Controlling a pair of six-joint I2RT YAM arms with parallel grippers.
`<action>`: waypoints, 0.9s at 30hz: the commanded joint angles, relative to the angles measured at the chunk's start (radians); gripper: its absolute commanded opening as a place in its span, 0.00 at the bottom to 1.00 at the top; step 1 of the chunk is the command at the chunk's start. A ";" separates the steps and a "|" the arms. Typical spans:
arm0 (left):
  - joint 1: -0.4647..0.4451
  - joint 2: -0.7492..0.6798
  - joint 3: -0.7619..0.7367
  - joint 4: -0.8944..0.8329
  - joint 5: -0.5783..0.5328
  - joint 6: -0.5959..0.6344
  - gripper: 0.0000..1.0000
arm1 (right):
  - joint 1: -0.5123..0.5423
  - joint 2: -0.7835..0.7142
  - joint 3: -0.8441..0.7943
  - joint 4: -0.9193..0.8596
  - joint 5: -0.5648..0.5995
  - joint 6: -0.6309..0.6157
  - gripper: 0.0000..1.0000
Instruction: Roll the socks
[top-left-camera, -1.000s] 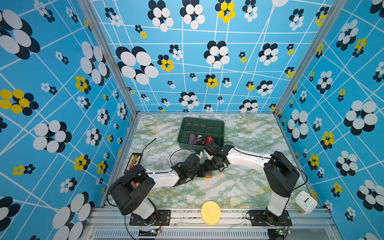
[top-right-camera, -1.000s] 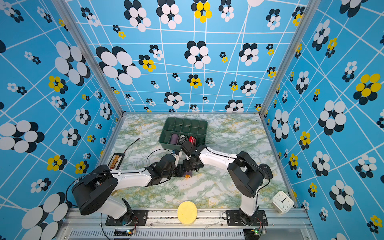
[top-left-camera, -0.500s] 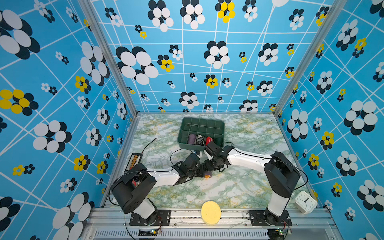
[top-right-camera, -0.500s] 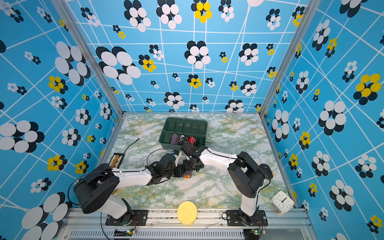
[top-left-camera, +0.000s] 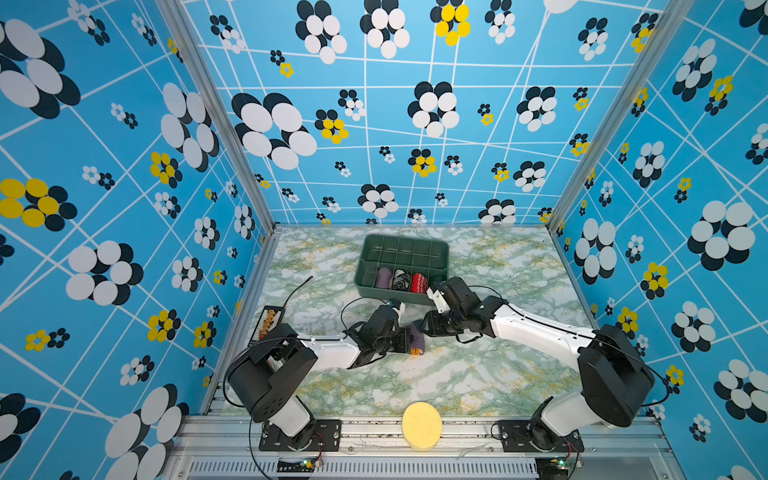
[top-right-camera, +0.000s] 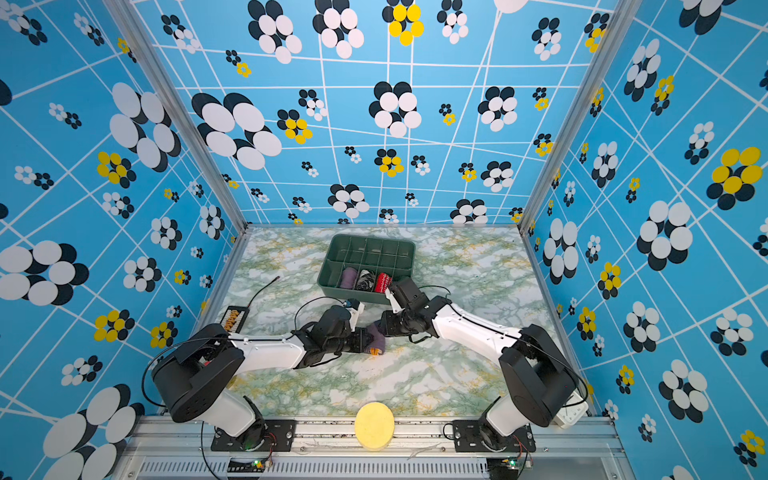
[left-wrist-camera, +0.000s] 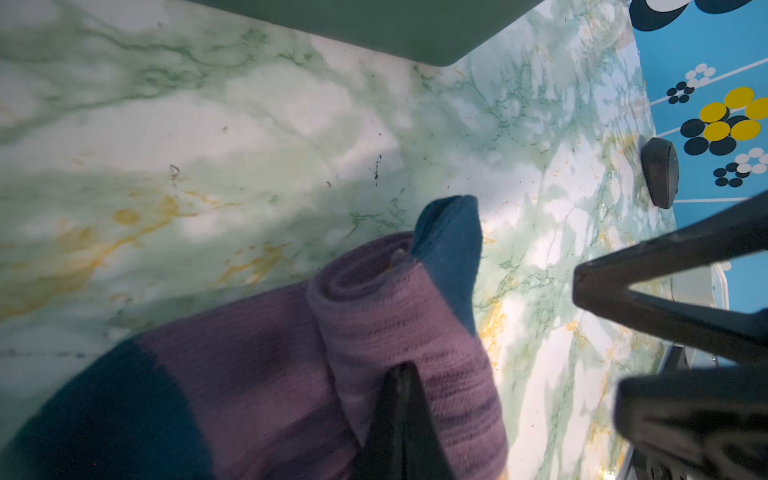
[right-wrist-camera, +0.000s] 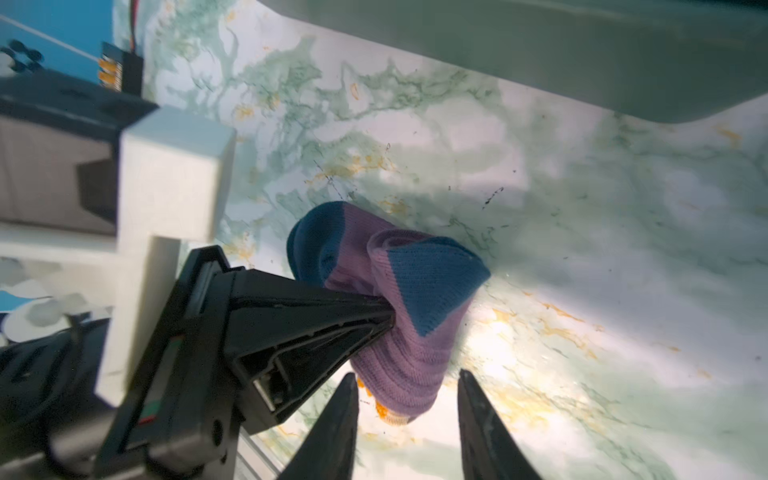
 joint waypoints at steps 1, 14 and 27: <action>0.017 0.041 -0.027 -0.082 0.000 0.016 0.01 | -0.025 -0.019 -0.075 0.100 -0.083 0.067 0.41; 0.040 0.059 -0.043 -0.045 0.037 0.004 0.01 | -0.052 0.021 -0.264 0.461 -0.222 0.227 0.42; 0.042 0.088 -0.037 -0.027 0.052 -0.004 0.01 | -0.069 0.052 -0.256 0.433 -0.161 0.198 0.38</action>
